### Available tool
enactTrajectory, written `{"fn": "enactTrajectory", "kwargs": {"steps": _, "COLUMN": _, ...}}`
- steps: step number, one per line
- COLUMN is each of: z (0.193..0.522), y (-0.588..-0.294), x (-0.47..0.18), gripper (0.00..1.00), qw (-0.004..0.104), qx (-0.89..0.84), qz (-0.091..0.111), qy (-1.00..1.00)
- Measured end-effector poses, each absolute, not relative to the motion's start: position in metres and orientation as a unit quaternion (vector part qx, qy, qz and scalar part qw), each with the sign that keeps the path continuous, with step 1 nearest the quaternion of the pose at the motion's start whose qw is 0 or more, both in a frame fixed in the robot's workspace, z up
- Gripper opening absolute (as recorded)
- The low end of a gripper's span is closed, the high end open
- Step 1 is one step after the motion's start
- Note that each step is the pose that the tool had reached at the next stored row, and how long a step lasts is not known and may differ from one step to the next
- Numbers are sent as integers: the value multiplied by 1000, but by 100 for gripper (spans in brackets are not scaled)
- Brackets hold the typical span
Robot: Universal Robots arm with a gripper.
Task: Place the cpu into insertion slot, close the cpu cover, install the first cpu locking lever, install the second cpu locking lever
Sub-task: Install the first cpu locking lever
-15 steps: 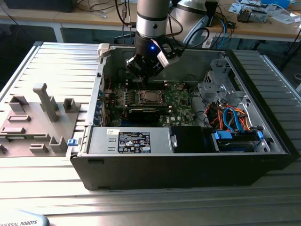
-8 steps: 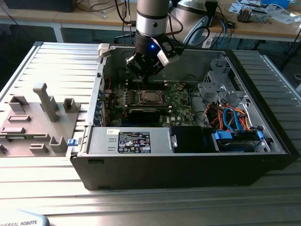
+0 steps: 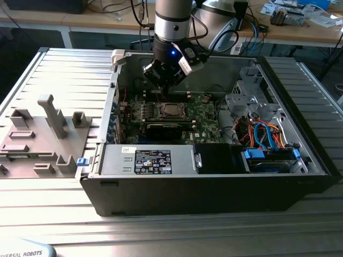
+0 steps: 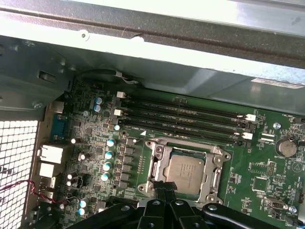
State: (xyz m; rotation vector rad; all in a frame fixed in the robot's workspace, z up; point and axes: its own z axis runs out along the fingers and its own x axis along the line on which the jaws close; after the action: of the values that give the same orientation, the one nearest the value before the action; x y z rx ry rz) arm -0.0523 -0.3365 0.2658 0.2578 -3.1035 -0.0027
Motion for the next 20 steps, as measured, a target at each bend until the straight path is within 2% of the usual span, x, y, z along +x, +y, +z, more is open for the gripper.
{"fn": "enactTrajectory", "kwargs": {"steps": 20, "z": 266, "y": -336, "x": -57, "gripper": 11, "qw": 14, "qx": 83, "qz": -1, "qy": -996}}
